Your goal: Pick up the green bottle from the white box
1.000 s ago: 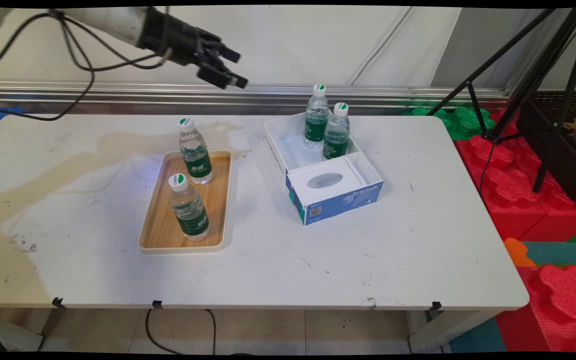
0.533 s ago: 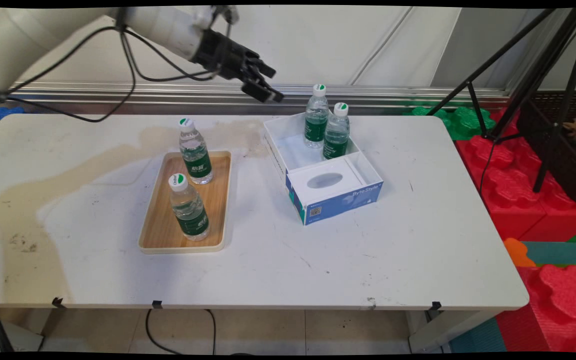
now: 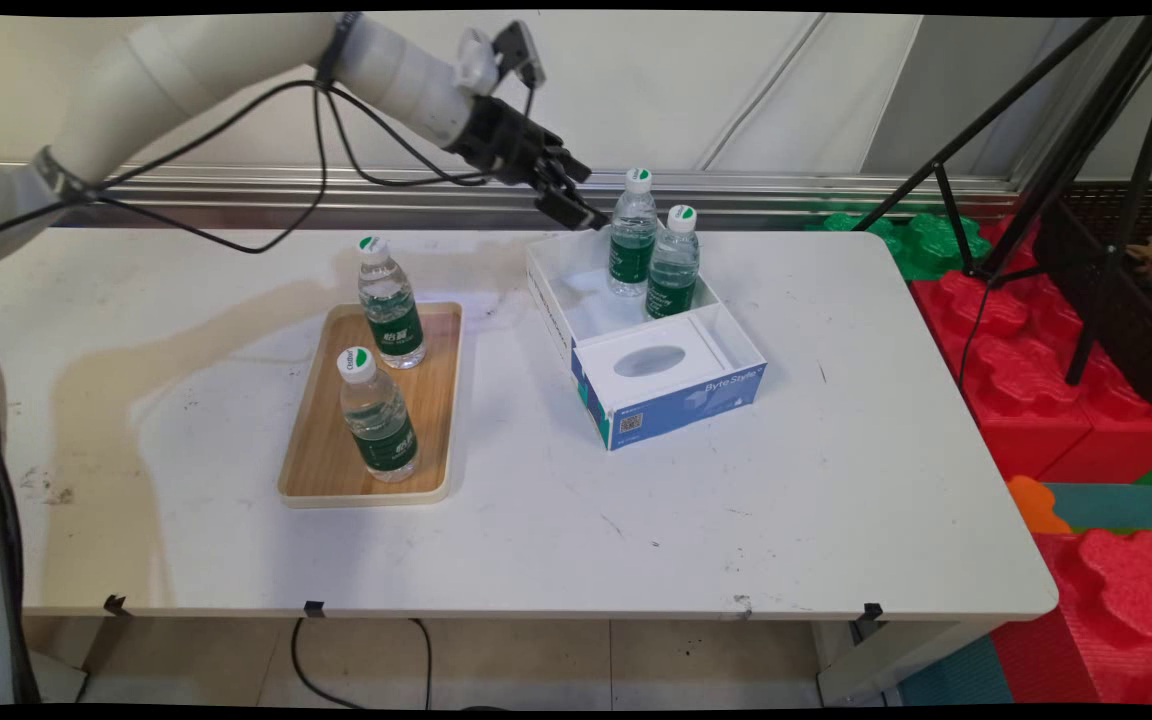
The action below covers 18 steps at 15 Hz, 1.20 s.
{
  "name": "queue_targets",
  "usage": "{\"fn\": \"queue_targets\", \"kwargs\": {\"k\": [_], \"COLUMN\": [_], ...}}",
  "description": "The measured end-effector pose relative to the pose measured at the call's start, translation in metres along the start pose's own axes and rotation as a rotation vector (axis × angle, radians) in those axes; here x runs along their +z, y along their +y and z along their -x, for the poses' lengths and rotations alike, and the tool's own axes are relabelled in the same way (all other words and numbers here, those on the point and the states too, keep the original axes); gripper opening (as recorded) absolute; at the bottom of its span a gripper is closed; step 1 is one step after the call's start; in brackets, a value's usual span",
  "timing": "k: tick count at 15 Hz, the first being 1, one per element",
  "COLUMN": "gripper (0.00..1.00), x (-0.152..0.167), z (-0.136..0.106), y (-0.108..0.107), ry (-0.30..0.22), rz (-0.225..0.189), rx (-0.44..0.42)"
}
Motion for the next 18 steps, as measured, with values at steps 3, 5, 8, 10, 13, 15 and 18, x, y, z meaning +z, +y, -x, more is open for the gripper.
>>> {"fn": "queue_targets", "kwargs": {"k": [3, 5, 8, 10, 13, 15, 18], "gripper": [1.0, 1.0, 1.0, 1.0, 1.0, 1.0, 0.0], "x": [0.032, 0.047, 0.062, 0.069, 0.08, 0.086, 0.09], "z": [-0.002, -0.003, -0.004, -0.005, -0.006, -0.007, -0.008], "y": [-0.003, -0.005, -0.007, -0.008, -0.009, -0.01, -0.012], "ry": [-0.02, -0.027, -0.033, -0.035, -0.038, -0.037, -0.03], "rz": [0.009, 0.013, 0.014, 0.015, 0.015, 0.015, 0.012], "rx": [0.008, 0.013, 0.019, 0.022, 0.027, 0.03, 0.035]}}
